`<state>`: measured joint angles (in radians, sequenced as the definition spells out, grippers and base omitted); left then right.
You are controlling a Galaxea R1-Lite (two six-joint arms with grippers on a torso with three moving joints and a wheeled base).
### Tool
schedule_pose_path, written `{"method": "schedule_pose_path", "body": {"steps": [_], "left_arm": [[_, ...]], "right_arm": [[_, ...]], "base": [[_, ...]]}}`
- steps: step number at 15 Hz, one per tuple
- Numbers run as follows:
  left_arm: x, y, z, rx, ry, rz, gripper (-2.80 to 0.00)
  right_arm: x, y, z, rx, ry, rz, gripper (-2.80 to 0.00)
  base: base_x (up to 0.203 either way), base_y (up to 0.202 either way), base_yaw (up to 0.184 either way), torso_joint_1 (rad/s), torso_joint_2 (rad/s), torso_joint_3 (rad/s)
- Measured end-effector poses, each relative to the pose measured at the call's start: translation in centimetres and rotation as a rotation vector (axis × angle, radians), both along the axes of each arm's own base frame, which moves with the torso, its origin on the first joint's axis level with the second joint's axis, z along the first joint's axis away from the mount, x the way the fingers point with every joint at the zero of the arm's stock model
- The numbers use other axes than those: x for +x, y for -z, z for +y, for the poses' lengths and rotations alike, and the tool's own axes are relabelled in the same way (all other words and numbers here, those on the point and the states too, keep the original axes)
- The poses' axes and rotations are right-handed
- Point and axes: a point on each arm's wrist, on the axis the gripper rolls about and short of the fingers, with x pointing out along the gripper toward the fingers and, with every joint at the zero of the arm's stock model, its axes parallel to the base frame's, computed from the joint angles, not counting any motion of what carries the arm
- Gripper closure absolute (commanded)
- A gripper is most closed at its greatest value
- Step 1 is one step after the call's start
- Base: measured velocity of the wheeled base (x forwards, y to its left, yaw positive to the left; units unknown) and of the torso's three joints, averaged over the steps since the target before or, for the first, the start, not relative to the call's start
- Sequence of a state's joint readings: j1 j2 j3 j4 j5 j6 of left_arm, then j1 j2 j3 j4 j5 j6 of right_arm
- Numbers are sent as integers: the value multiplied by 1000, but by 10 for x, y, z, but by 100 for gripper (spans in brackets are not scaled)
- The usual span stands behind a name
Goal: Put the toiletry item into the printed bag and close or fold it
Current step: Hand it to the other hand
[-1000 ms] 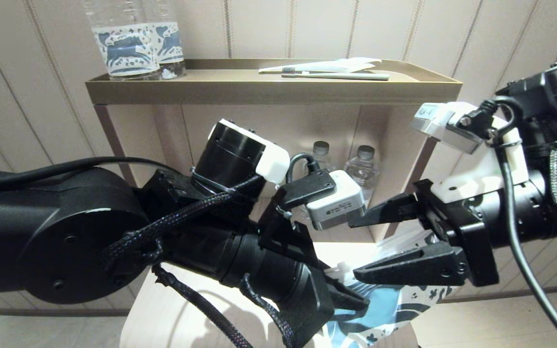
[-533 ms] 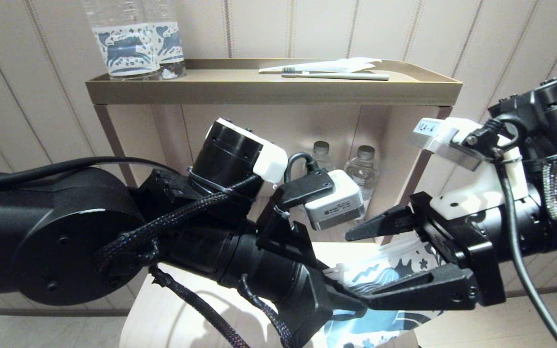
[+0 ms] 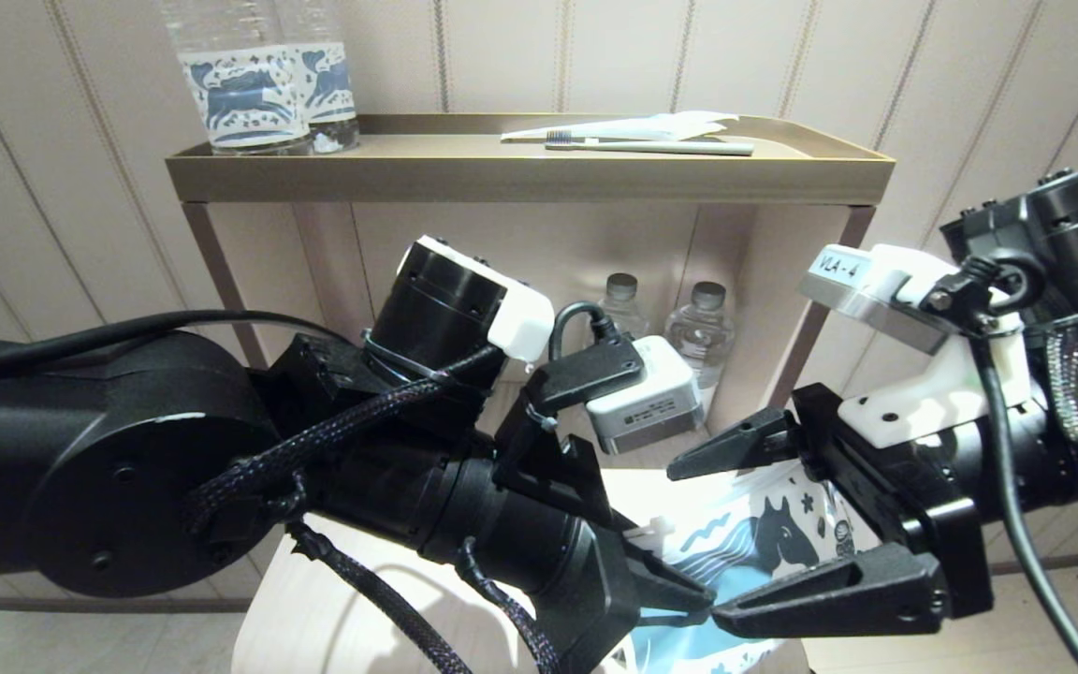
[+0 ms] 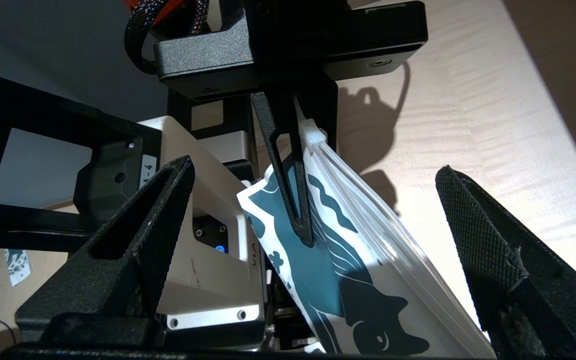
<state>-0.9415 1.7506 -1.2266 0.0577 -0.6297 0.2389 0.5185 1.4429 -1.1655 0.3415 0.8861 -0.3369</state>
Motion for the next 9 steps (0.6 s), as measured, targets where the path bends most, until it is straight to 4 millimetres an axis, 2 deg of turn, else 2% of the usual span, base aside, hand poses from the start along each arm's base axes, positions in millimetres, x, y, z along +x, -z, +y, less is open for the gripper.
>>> {"method": "schedule_pose_path", "body": {"steps": [9], "left_arm": [[-7, 3, 8, -25, 100, 3, 0]], "right_arm": [[-14, -11, -10, 61, -49, -29, -280]], "base": [[0, 0, 0, 0, 0, 0]]}}
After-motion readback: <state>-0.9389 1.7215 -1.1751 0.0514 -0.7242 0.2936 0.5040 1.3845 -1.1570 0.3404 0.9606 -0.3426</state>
